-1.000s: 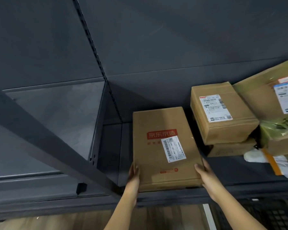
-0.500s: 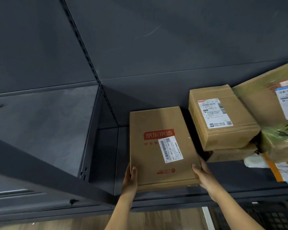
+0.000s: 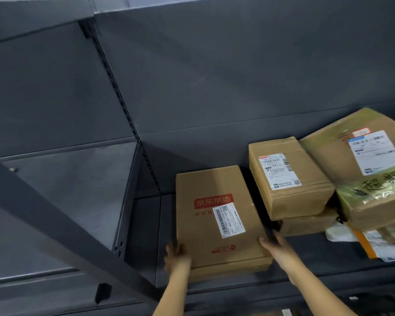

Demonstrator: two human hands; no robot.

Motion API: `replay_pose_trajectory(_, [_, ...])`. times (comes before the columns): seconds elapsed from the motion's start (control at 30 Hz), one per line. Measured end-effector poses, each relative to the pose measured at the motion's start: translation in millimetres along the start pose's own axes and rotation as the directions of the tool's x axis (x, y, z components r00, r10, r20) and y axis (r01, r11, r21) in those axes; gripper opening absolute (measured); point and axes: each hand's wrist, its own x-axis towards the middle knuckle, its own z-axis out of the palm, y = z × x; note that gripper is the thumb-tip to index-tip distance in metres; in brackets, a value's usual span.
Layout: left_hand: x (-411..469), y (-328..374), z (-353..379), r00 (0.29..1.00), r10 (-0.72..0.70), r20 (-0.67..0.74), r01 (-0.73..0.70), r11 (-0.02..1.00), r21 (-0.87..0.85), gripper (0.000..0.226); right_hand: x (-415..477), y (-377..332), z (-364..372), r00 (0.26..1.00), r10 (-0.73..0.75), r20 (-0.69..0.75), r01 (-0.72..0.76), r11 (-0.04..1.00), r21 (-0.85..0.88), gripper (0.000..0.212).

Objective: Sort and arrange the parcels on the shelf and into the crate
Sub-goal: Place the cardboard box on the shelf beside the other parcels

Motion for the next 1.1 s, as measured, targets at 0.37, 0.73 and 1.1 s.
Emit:
replay_pose_trajectory(0.37, [-83.5, 153.3, 83.6, 0.871, 0.327, 0.367, -0.265, 0.941, -0.21, 0.07, -2.8, -78.6, -99.7, 0.827, -0.124, -0.548, 0.294, 0.927, 0.234, 0.062])
replay_pose_trajectory(0.73, [-95.9, 167.8, 126.3, 0.795, 0.347, 0.497, -0.262, 0.936, -0.234, 0.054, 5.9, -86.9, -89.3, 0.907, -0.073, -0.416, 0.235, 0.906, 0.352, 0.055])
replay_pose_trajectory(1.1, [-82.7, 136.2, 103.7, 0.829, 0.355, 0.432, -0.068, 0.83, -0.553, 0.038, -19.5, -73.9, -75.5, 0.854, -0.274, -0.442, 0.384, 0.905, 0.183, 0.026])
